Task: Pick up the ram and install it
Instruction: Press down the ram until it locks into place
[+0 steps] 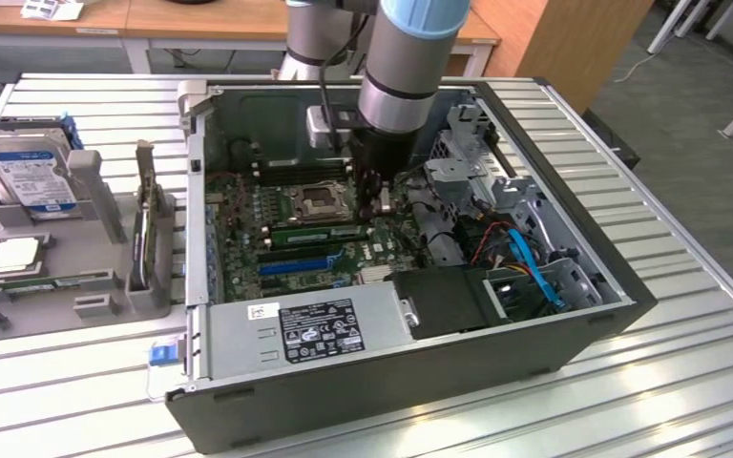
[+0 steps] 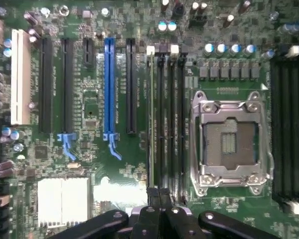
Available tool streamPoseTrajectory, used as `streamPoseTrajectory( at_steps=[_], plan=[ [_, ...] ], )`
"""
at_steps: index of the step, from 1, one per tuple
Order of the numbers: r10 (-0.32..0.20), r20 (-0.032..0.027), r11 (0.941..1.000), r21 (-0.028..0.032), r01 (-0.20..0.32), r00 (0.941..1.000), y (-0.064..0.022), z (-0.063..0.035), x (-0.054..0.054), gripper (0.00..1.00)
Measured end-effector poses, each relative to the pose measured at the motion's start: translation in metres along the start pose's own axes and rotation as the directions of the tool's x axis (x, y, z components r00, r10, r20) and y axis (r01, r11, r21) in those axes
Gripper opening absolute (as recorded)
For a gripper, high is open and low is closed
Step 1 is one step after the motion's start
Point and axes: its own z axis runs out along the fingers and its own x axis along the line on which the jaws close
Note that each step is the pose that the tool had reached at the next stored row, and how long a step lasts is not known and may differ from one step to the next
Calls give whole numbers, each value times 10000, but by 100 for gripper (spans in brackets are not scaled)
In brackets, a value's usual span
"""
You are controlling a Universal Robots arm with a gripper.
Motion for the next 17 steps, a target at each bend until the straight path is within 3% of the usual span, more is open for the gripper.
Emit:
streamPoseTrajectory(
  at_steps=[2, 5, 17],
  plan=[
    [4, -13, 10000, -3, -4, 10000, 36, -93, 2, 11],
    [4, -14, 10000, 27, -3, 10000, 149, -111, 5, 11],
    [-3, -58, 9996, 295, 5, 10000, 694, -98, 25, 11]
  ],
)
